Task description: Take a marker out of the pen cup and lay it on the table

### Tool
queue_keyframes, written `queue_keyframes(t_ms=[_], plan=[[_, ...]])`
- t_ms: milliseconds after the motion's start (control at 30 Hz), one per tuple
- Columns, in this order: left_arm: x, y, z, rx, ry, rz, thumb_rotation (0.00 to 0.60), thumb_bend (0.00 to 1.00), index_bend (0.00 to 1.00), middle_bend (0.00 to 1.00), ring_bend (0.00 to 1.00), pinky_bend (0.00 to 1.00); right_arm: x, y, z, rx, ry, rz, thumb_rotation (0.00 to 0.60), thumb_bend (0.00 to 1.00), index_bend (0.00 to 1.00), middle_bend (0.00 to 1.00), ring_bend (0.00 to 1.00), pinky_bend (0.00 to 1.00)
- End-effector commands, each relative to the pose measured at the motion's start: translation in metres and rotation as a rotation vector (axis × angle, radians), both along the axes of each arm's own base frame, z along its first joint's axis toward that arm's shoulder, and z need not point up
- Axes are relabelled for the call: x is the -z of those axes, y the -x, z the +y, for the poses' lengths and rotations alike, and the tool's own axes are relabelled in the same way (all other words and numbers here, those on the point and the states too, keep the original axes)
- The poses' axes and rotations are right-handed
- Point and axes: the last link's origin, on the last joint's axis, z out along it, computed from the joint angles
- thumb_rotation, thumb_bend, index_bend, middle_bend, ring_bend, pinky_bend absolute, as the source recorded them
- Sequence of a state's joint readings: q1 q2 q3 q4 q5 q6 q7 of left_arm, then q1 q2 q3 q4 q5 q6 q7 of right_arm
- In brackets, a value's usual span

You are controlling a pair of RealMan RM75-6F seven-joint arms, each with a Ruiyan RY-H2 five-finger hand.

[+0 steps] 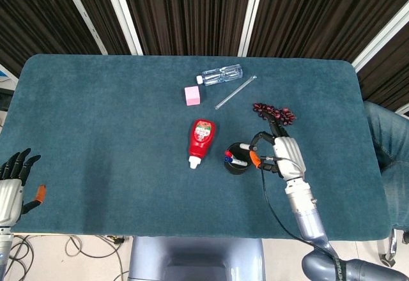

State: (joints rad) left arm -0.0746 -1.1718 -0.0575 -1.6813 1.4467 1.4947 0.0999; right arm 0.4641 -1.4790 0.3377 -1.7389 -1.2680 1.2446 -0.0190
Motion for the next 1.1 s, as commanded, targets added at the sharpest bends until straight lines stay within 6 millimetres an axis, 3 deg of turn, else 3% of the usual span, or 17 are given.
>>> queue_keyframes(t_ms=[33, 200, 400, 700, 1000, 1100], plan=[[0.000, 0.000, 0.000, -0.001, -0.001, -0.001, 0.600, 0.41, 0.15, 0.03, 0.03, 0.13, -0.015, -0.002, -0.006, 0.013, -0.002, -0.032, 0.600, 0.51, 0.63, 0.00, 0.00, 0.17], [0.000, 0.000, 0.000, -0.001, -0.001, -0.001, 0.600, 0.41, 0.15, 0.03, 0.03, 0.13, -0.031, 0.003, -0.025, 0.050, -0.016, -0.061, 0.600, 0.51, 0.63, 0.00, 0.00, 0.17], [-0.001, 0.001, 0.000, -0.006, -0.005, -0.003, 0.600, 0.41, 0.15, 0.03, 0.03, 0.13, -0.033, 0.017, -0.044, 0.094, -0.039, -0.047, 0.600, 0.51, 0.63, 0.00, 0.00, 0.17], [-0.001, 0.001, 0.000, -0.008, -0.004, -0.005, 0.600, 0.41, 0.15, 0.03, 0.03, 0.14, -0.007, 0.045, -0.050, 0.155, -0.078, -0.042, 0.600, 0.51, 0.63, 0.00, 0.00, 0.17], [-0.001, 0.001, 0.000, -0.010, -0.003, -0.006, 0.600, 0.41, 0.15, 0.03, 0.03, 0.15, 0.017, 0.060, -0.043, 0.179, -0.105, -0.043, 0.600, 0.48, 0.63, 0.00, 0.00, 0.17], [-0.002, 0.001, 0.000, -0.011, -0.003, -0.007, 0.600, 0.41, 0.15, 0.03, 0.03, 0.15, 0.023, 0.063, -0.040, 0.176, -0.124, -0.018, 0.600, 0.44, 0.54, 0.00, 0.00, 0.17]])
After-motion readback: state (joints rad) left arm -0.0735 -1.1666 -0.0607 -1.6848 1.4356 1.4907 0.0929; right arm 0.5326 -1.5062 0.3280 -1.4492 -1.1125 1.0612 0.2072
